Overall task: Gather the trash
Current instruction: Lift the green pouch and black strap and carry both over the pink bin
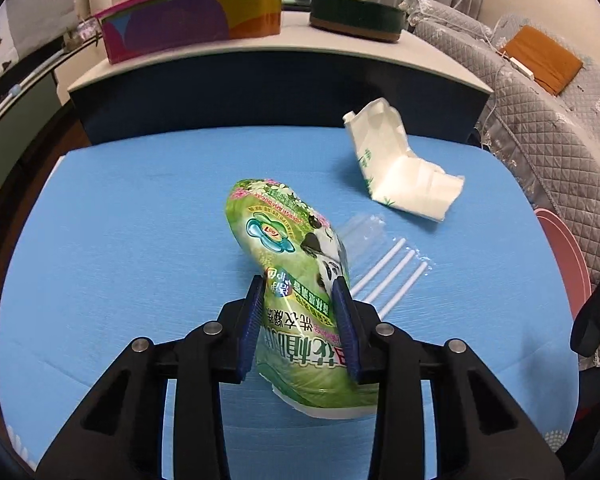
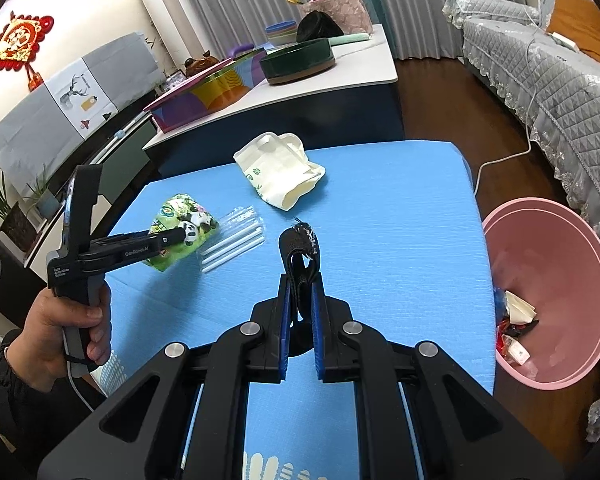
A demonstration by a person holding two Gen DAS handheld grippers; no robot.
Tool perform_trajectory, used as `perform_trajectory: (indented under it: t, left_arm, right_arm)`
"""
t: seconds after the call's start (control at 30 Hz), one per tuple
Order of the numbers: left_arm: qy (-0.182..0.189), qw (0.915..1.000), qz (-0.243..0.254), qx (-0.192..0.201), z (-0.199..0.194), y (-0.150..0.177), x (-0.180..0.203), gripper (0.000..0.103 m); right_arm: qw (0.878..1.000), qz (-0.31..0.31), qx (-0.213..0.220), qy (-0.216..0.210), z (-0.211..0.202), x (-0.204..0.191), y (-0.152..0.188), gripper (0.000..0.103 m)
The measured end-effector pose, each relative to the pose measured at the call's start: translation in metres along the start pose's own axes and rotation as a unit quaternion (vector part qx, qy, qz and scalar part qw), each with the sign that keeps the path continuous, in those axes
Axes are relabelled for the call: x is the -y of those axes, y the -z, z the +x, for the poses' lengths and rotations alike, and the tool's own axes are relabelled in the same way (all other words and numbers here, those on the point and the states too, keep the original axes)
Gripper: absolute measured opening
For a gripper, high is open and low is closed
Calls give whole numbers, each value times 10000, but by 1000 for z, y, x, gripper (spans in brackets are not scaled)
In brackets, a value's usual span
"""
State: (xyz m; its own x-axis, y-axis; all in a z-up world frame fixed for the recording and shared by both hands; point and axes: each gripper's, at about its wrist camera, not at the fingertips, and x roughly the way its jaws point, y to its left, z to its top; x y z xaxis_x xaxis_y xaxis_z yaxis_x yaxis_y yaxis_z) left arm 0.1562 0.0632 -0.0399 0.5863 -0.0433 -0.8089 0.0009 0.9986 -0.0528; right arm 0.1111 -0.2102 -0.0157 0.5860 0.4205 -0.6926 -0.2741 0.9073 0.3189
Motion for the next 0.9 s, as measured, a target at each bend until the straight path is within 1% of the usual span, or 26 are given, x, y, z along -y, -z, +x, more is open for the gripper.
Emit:
perform_trajectory:
  t: [0.23, 0.6, 0.9]
  left_arm:
    - [104, 9997, 139, 186, -11, 0, 10, 27]
    - [347, 9972, 268, 610, -39, -4, 34, 27]
    - [452, 9952, 333, 805, -53, -1, 54, 27]
  right_arm:
    - [10000, 45, 48, 62, -6, 4, 2, 10]
    - [9989, -30, 256, 387, -16, 11, 4, 10]
    - [9976, -51, 430, 544, -26, 16, 3, 10]
